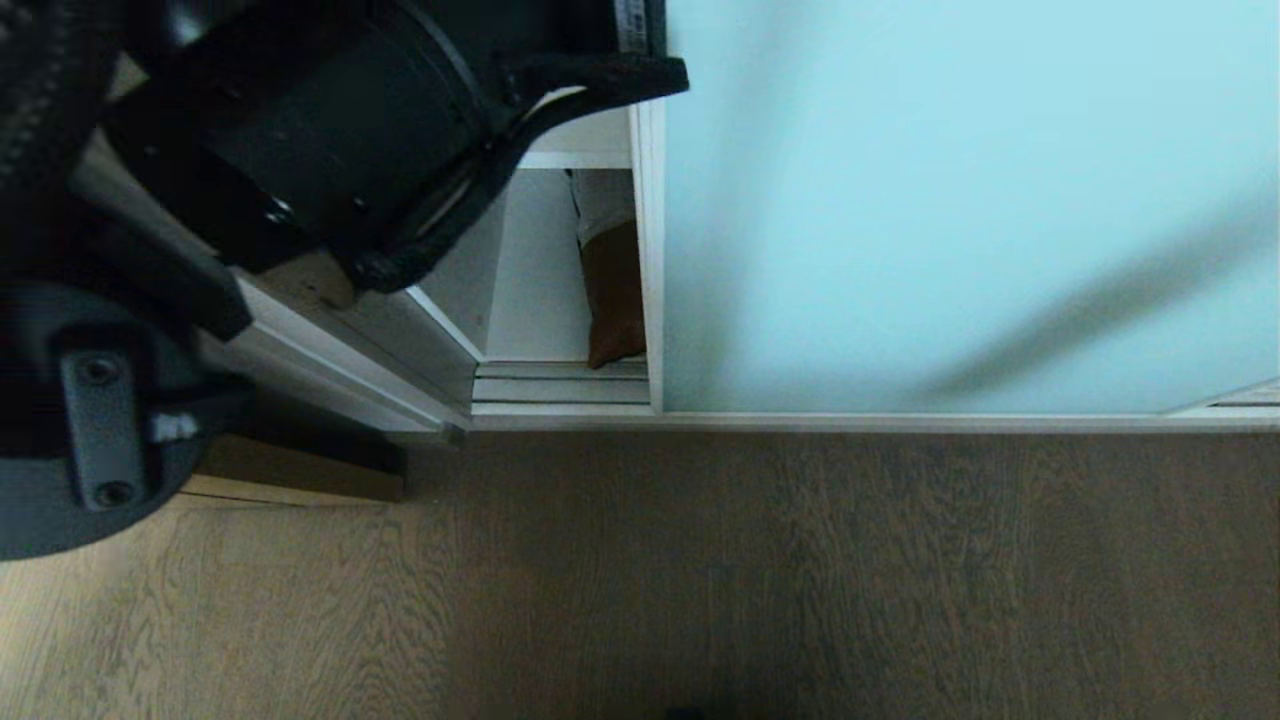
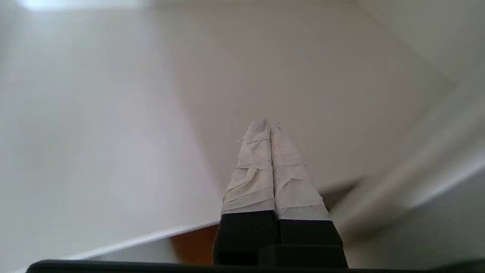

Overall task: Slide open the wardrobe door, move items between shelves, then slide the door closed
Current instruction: Open the door

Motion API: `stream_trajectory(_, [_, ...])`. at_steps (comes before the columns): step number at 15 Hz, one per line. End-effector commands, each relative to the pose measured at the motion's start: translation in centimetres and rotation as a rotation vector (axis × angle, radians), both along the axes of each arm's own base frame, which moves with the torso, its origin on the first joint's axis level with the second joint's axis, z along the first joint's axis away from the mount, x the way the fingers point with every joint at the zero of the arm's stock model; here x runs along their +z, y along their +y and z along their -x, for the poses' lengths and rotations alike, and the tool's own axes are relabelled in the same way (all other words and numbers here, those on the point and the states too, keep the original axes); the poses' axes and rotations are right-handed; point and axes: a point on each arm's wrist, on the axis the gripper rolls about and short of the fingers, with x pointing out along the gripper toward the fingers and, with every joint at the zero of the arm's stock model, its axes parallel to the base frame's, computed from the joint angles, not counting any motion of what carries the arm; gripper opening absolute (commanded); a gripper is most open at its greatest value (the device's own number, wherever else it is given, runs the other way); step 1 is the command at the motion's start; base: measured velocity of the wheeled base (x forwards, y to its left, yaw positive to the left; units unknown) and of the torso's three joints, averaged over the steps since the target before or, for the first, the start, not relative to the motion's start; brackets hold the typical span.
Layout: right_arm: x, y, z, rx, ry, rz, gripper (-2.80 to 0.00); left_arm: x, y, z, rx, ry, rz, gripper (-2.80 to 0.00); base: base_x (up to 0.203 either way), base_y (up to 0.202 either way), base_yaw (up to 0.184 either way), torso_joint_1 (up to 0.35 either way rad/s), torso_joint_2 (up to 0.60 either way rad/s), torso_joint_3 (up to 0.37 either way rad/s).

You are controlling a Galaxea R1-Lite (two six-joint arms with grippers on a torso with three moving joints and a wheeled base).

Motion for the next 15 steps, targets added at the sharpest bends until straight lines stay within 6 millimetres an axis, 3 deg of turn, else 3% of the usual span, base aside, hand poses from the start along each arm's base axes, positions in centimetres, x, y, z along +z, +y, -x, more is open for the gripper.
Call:
stream_trajectory(1, [0.0, 0.0, 0.0, 0.000, -0.001, -0.001, -2.80, -1.6, -3.5, -0.6, -0.054, 0.025, -0.038, -2.80, 0.000, 0.000, 0.000, 0.000, 0.00, 0.000])
stream_trajectory(7, [0.0, 0.0, 0.0, 0.000, 0.001, -0.001, -2.80, -3.3, -9.1, -2.7, -0.101, 0.009, -0.046, -2.80, 0.000, 0.000, 0.000, 0.000, 0.00, 0.000])
stream_trajectory(9, [0.0, 0.0, 0.0, 0.000, -0.001, 0.001, -2.80, -3.6, -10.3, -2.4, -0.126, 0.001, -0.034, -2.80, 0.000, 0.000, 0.000, 0.000, 0.00, 0.000])
stream_trajectory(15, [0.0, 0.0, 0.0, 0.000, 0.000, 0.000, -2.80, -1.2, -9.6, 0.2, -0.167, -0.042, 0.045, -2.80, 0.000, 0.000, 0.000, 0.000, 0.00, 0.000])
